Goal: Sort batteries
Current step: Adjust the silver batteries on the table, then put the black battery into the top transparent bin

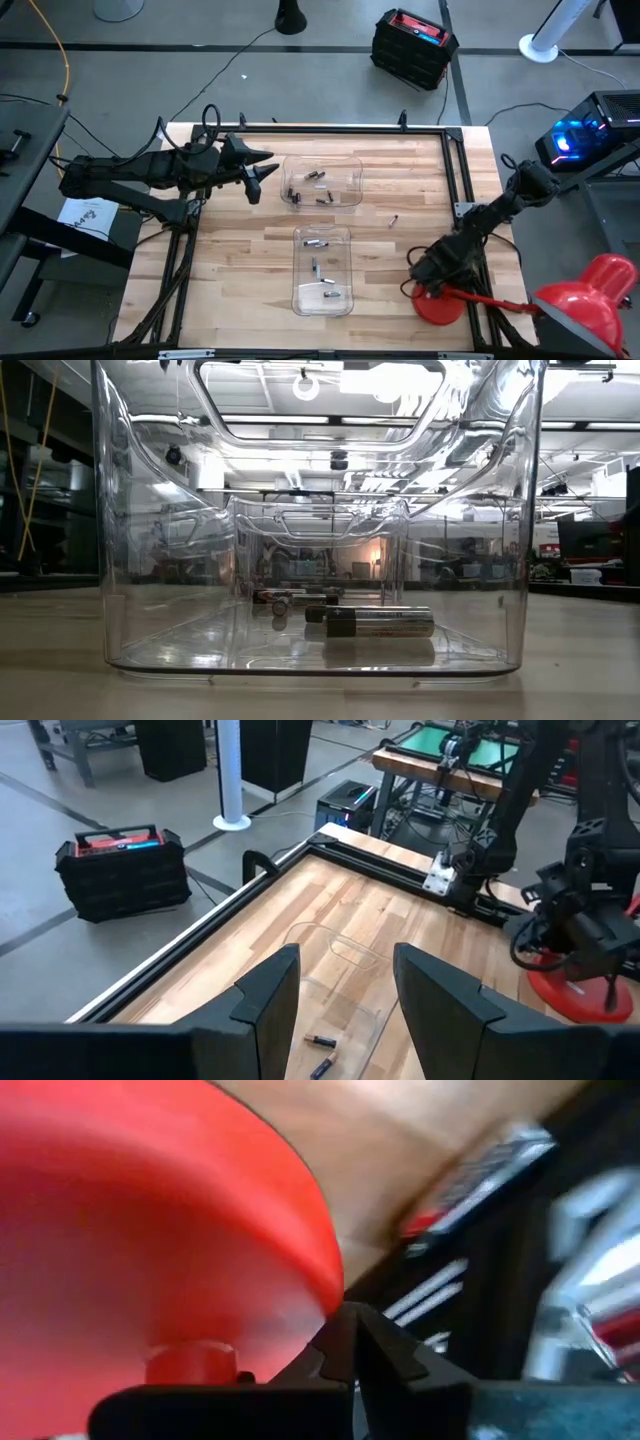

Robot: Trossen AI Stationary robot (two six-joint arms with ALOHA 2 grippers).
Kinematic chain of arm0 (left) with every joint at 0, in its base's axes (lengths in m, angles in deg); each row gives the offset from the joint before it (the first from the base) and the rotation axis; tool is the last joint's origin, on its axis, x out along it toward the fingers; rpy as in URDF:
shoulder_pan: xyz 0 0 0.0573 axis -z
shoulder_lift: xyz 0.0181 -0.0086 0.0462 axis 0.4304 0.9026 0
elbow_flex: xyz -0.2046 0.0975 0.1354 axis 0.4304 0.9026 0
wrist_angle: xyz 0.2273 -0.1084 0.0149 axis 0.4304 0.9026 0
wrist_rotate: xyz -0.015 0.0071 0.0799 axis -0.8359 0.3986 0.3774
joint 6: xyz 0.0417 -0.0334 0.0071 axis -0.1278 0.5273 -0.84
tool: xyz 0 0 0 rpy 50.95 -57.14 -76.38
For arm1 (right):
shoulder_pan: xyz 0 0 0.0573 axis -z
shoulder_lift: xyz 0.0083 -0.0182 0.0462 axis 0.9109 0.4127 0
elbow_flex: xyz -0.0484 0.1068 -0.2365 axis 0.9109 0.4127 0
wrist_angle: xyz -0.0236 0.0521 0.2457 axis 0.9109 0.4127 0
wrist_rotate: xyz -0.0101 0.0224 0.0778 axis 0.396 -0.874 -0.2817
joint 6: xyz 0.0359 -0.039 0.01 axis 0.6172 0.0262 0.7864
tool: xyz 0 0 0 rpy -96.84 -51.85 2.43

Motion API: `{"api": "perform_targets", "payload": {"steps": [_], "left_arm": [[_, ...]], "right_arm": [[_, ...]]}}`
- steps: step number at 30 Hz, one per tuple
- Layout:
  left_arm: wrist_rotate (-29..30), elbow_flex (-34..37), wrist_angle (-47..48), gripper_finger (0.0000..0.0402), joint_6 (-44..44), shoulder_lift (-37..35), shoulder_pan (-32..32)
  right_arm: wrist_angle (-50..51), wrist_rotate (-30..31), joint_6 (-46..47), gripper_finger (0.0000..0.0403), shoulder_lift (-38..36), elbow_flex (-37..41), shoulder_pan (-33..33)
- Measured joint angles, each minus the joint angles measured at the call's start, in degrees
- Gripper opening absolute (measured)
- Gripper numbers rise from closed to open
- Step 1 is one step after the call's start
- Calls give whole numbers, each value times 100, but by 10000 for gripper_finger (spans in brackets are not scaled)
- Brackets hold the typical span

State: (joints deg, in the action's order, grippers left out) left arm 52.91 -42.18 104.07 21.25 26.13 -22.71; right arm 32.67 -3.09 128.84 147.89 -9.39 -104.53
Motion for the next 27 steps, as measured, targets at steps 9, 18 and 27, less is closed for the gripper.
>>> {"api": "perform_targets", "payload": {"steps": [9, 18, 27], "left_arm": [[2, 0, 4, 159, -194, 0, -101], [28, 0, 5, 159, -333, 0, -129], [131, 0, 5, 159, -340, 0, -133]], "right_arm": [[-334, 22, 719, 0, -25, 411, -194], [-64, 1044, 1465, 0, -23, 494, -117], [707, 2248, 1507, 0, 15, -2, 115]]}}
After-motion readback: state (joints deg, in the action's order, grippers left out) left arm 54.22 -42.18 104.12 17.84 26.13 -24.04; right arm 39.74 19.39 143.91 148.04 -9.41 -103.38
